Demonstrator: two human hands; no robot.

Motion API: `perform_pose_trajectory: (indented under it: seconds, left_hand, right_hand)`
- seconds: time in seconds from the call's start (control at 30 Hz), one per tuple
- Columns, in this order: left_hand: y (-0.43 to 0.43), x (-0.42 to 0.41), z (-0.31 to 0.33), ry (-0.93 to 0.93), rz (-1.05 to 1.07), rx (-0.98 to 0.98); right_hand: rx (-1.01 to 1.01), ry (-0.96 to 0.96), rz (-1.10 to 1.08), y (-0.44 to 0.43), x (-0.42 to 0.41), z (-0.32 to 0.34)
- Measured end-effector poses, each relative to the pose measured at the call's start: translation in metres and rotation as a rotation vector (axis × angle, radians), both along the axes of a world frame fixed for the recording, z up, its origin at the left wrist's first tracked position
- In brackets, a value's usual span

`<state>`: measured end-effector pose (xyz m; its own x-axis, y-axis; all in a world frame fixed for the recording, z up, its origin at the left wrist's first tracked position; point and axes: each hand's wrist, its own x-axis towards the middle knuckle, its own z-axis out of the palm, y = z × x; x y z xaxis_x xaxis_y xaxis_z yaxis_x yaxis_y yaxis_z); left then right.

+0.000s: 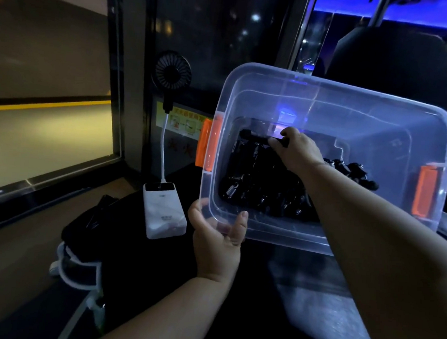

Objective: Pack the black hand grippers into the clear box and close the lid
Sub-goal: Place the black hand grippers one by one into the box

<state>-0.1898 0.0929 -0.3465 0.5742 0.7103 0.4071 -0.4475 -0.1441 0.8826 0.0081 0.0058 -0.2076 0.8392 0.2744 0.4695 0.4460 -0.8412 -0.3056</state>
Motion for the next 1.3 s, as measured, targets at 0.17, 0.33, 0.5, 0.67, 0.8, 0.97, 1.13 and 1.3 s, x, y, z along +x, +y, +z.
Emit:
perform_pose_trajectory:
  seconds: [0.17,0.33,0.5,0.67,0.8,0.97,1.13,1.3]
  left_hand:
    - [0.000,0.001,-0.002,-0.028,-0.002,-0.007]
    - [0.000,0.002,-0.003,-0.033,-0.012,-0.007]
    - [0.000,0.002,-0.003,-0.030,-0.002,-0.005]
    - [-0.001,0.002,-0.004,-0.003,0.032,0.041]
    - [-0.002,0.003,-0.005,0.018,0.072,0.048]
    - [-0.002,0.004,-0.006,0.041,0.129,0.075]
    - [-0.001,0.007,-0.007,0.037,0.145,0.049]
    - [-0.002,0.008,-0.009,0.034,0.142,0.046]
  right_hand:
    - [0.005,0.057,-0.042,0.001,0.004,-0.001]
    - [0.029,0.057,-0.081,0.000,0.000,-0.003]
    - [0.150,0.016,-0.068,-0.011,-0.013,-0.001]
    - [0.225,-0.041,-0.056,-0.049,-0.039,-0.008]
    - [0.309,-0.204,0.007,-0.100,-0.071,-0.024]
    - [0.482,-0.425,0.039,-0.172,-0.111,-0.049]
    - [0.468,-0.401,-0.165,-0.253,-0.120,-0.082]
    - [0.254,-0.098,-0.524,-0.318,-0.117,-0.103]
